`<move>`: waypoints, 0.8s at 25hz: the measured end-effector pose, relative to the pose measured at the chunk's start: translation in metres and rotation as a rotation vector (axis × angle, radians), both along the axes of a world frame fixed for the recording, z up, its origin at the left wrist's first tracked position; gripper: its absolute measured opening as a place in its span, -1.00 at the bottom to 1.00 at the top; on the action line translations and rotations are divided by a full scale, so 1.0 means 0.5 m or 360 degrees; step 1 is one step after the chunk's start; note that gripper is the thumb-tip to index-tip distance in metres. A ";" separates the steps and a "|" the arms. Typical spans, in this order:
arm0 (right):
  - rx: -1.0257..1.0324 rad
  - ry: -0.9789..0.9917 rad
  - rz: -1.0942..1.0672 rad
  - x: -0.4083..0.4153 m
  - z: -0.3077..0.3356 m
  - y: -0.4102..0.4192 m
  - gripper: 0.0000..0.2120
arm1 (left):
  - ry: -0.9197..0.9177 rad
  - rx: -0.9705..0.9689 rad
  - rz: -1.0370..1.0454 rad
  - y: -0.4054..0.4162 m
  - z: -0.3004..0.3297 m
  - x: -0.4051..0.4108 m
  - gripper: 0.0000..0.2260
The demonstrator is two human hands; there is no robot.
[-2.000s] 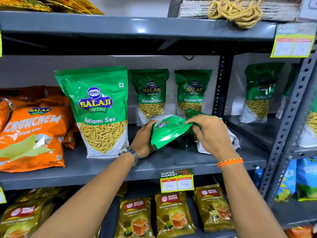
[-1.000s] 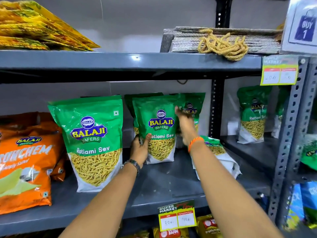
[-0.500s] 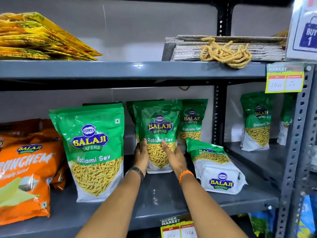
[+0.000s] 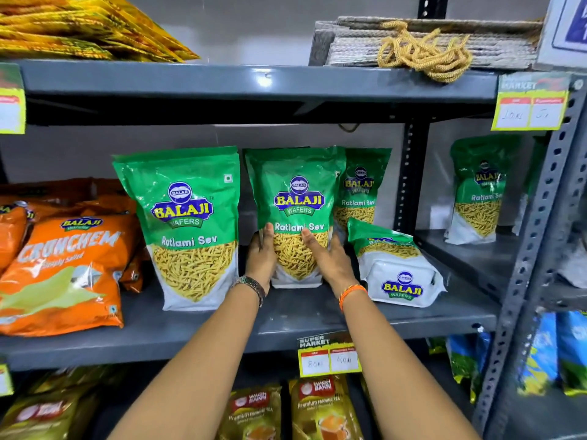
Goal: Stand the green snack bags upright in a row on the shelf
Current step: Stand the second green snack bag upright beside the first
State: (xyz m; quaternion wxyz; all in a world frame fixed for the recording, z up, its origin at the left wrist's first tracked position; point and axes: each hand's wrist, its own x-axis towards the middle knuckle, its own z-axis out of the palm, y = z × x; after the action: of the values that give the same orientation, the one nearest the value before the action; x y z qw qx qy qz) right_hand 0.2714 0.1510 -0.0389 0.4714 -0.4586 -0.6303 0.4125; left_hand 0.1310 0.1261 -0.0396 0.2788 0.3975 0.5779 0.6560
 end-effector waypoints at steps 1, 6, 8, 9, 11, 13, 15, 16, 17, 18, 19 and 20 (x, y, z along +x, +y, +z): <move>0.0011 -0.0029 -0.0001 0.004 -0.002 -0.008 0.27 | -0.0015 -0.0003 0.0001 -0.010 -0.002 0.003 -0.32; 0.0003 -0.0069 0.0045 0.028 0.001 -0.038 0.22 | -0.0041 0.0014 0.0018 -0.046 -0.010 0.013 -0.31; -0.0010 -0.0081 0.0078 0.032 0.005 -0.045 0.17 | -0.0055 0.0040 0.0005 -0.053 -0.012 0.015 -0.32; -0.0019 -0.0084 0.0085 0.033 0.007 -0.049 0.13 | -0.0058 0.0041 0.0006 -0.057 -0.011 0.016 -0.33; -0.0039 -0.0090 0.0086 0.034 0.008 -0.054 0.09 | -0.0074 0.0032 0.0005 -0.063 -0.007 0.020 -0.33; -0.0063 -0.0109 0.0082 0.034 0.007 -0.056 0.08 | -0.0069 0.0017 0.0016 -0.067 -0.002 0.024 -0.33; -0.0074 -0.0130 0.0086 0.034 0.008 -0.055 0.08 | -0.0053 0.0005 0.0041 -0.073 0.002 0.027 -0.33; -0.0073 -0.0131 0.0088 0.034 0.009 -0.054 0.07 | -0.0044 -0.0003 0.0058 -0.075 0.003 0.027 -0.33; -0.0071 -0.0127 0.0088 0.035 0.009 -0.054 0.07 | -0.0037 -0.0009 0.0075 -0.077 0.004 0.028 -0.33; -0.0076 -0.0123 0.0087 0.035 0.010 -0.053 0.08 | -0.0038 -0.0011 0.0085 -0.077 0.003 0.028 -0.32; -0.0095 -0.0123 0.0088 0.036 0.012 -0.054 0.12 | -0.0047 -0.0006 0.0091 -0.076 0.002 0.029 -0.32; -0.0126 -0.0136 0.0097 0.038 0.016 -0.057 0.17 | -0.0057 0.0005 0.0105 -0.076 0.001 0.031 -0.33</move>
State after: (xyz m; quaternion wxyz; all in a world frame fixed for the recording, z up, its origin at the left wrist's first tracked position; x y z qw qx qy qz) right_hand 0.2904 0.1224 -0.0310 0.4129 -0.4746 -0.6467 0.4313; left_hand 0.1466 0.0878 -0.0389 0.2666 0.3670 0.5845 0.6728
